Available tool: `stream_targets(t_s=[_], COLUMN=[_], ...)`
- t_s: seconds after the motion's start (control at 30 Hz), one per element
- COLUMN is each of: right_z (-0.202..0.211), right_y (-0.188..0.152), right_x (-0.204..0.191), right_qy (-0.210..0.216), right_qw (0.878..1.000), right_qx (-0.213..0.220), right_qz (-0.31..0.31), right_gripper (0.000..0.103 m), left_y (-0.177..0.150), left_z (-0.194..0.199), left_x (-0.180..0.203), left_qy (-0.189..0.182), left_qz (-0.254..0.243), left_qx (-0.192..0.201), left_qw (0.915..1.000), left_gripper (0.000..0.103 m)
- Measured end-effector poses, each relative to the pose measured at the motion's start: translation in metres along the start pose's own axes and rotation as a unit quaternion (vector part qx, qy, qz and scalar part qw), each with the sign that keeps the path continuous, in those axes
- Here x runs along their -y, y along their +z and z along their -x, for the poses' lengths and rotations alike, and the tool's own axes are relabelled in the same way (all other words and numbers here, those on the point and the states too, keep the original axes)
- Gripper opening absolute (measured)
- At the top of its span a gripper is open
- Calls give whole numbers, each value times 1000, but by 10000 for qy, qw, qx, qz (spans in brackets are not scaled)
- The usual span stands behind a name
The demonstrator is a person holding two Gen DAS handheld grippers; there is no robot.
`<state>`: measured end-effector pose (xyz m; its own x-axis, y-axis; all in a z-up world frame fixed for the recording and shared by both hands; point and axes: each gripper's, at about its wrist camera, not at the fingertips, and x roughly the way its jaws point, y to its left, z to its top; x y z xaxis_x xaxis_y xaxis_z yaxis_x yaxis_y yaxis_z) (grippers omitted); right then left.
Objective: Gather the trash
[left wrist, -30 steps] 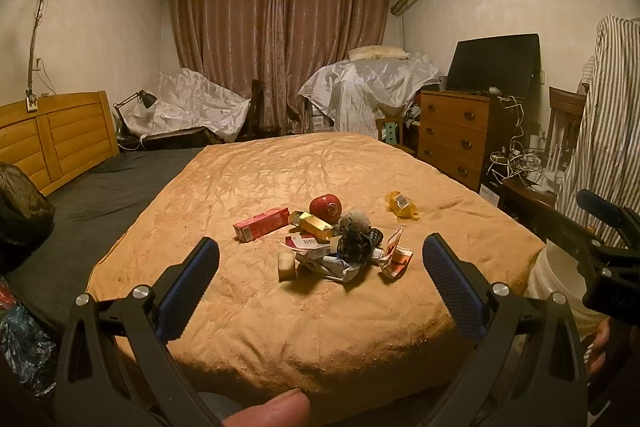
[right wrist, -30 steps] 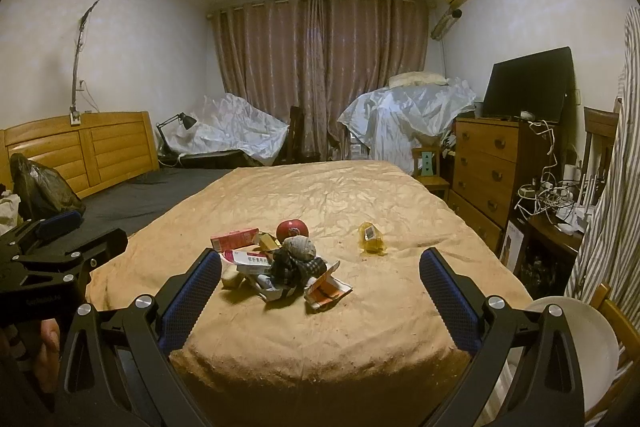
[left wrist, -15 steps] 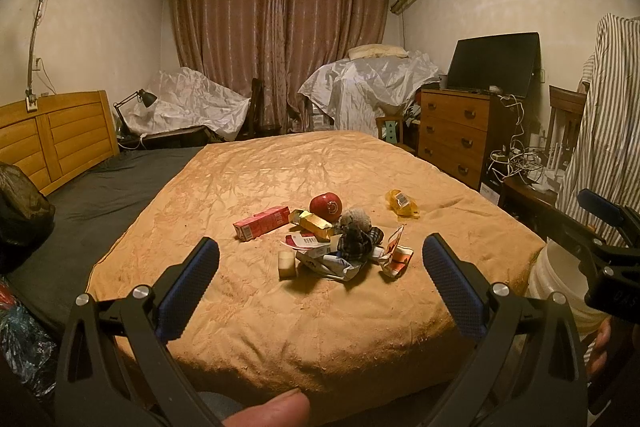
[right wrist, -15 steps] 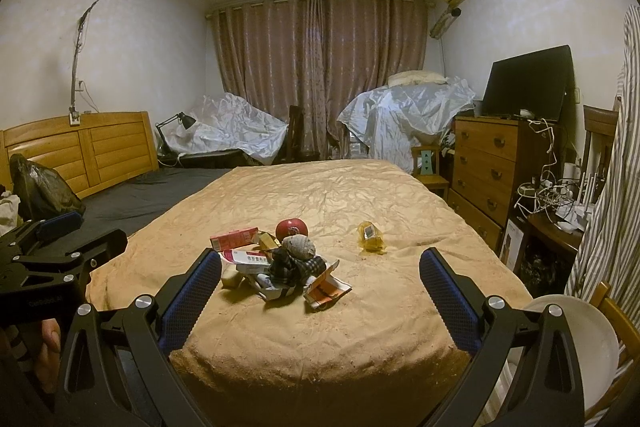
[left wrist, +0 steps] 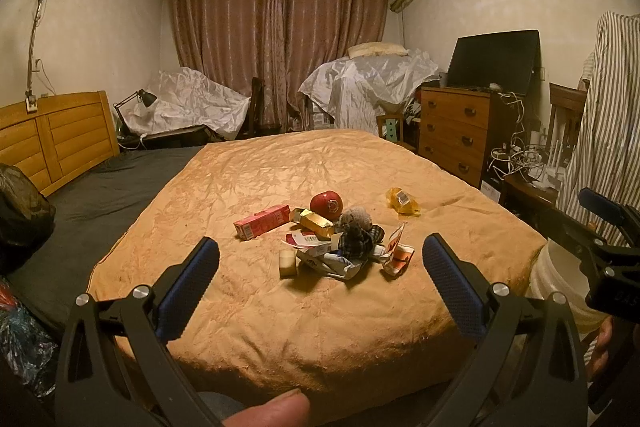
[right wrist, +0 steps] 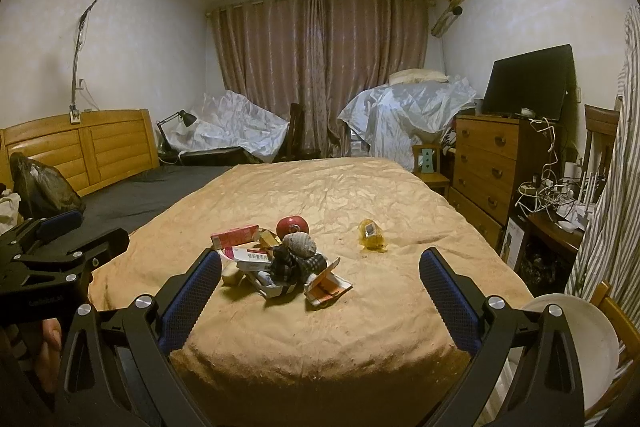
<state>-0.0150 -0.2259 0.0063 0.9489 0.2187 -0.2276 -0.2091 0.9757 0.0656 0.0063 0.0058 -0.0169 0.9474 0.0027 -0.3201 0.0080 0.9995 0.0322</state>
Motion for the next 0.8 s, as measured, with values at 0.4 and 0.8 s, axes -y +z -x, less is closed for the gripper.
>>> stream_targets(t_s=[0.4,0.8], right_z=[-1,-1], right_y=[-2,-3], right_x=[0,0], right_qy=[8,10], right_qw=[10000,10000], right_qx=[-17,-27], right_qz=[-8,-11], right_gripper=[99,99], left_y=[-1,-2], left_z=[-1,-2], left_x=[-2,-3], left_qy=[8,10], left_qz=[0,-6], left_qx=[-6,-23], left_qw=[10000,10000], left_gripper=[98,98])
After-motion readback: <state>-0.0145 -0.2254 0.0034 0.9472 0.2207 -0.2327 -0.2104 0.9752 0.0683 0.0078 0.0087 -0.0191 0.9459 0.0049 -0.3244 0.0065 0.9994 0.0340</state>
